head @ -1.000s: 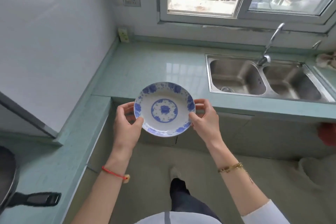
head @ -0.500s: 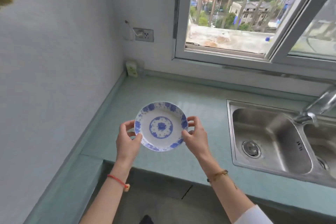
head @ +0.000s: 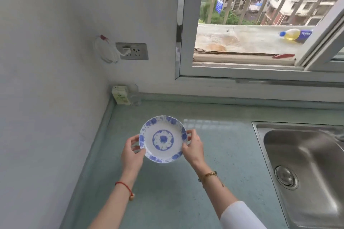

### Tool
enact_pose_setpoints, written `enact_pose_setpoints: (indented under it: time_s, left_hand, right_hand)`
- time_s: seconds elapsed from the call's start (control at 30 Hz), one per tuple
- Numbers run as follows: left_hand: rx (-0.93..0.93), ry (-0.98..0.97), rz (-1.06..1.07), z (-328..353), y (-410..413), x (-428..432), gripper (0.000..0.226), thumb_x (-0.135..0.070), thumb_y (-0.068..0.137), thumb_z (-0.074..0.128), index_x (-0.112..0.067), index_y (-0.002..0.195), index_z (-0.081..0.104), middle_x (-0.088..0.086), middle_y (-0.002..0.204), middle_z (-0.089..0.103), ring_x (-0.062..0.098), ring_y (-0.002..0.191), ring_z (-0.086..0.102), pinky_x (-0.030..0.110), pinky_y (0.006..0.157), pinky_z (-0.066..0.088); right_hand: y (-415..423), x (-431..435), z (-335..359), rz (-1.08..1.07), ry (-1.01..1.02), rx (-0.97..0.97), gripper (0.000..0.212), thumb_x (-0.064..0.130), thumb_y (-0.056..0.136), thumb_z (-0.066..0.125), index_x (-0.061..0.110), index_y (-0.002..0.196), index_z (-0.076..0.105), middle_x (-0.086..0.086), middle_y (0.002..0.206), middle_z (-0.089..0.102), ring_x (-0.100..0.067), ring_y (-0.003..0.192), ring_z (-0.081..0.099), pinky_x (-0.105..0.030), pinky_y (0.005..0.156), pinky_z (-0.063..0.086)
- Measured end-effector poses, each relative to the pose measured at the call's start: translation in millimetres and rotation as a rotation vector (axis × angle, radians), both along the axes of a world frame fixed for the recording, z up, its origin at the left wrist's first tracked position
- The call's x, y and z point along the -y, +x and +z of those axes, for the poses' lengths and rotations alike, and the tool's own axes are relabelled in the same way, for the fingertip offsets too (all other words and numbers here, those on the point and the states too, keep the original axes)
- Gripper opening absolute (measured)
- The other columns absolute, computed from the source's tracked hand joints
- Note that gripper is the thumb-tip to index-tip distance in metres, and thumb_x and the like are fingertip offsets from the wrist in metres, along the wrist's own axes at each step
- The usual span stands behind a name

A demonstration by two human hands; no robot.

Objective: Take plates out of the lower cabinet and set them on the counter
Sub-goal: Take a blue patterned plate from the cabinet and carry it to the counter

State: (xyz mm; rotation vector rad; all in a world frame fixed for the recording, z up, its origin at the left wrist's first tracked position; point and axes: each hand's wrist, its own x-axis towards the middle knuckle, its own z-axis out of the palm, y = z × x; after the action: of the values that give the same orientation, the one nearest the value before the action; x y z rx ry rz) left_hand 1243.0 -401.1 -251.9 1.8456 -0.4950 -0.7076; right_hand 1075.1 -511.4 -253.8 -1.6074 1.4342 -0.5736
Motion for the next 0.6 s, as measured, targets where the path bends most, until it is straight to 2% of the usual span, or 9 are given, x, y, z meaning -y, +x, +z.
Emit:
enact_pose_setpoints:
  time_s: [0.13,0.2,0.37,0.47,0.6]
  left_hand:
    - [-0.052,0.017,-0.008,-31,28,29,0.046,0.0,0.083,0.071,-0.033,0.111,0.057,-0.017,0.106,0.063,-0.007,0.092,0.058,0.021,0.078,0.049]
    - [-0.072,0.024,-0.01,-44,39,38,0.046,0.0,0.083,0.071,-0.031,0.113,0.057,-0.013,0.108,0.064,-0.006,0.094,0.057,0.02,0.077,0.048]
    - [-0.088,0.041,-0.026,-64,58,54,0.045,-0.002,0.085,0.071,-0.023,0.122,0.059,-0.005,0.116,0.064,0.013,0.103,0.06,0.024,0.081,0.048]
    - [-0.089,0.046,-0.045,-69,65,60,0.045,-0.003,0.086,0.07,-0.022,0.125,0.059,-0.006,0.117,0.063,0.013,0.105,0.059,0.016,0.076,0.046]
    - [-0.086,0.065,-0.07,-70,70,65,0.044,-0.004,0.087,0.07,-0.022,0.126,0.06,-0.004,0.119,0.064,0.014,0.107,0.059,0.017,0.077,0.046]
  right_hand:
    - [26,27,-29,0.001,0.048,-0.034,0.026,0.014,0.091,0.058,0.012,0.116,0.052,-0.009,0.115,0.059,-0.027,0.1,0.062,-0.043,0.083,0.057]
    - [37,37,-40,0.006,0.062,-0.045,0.029,0.015,0.091,0.059,0.011,0.118,0.052,-0.009,0.116,0.059,-0.027,0.1,0.062,-0.046,0.083,0.058]
    - [52,52,-55,0.003,0.084,-0.07,0.03,0.015,0.093,0.058,0.013,0.122,0.05,-0.01,0.118,0.058,-0.025,0.101,0.062,-0.045,0.084,0.058]
    - [58,56,-60,-0.001,0.102,-0.086,0.029,0.015,0.094,0.057,0.013,0.122,0.049,-0.012,0.116,0.058,-0.026,0.1,0.063,-0.047,0.083,0.059]
    - [61,58,-63,-0.018,0.096,-0.09,0.026,0.012,0.092,0.056,0.017,0.116,0.049,-0.009,0.109,0.061,-0.026,0.097,0.063,-0.047,0.082,0.059]
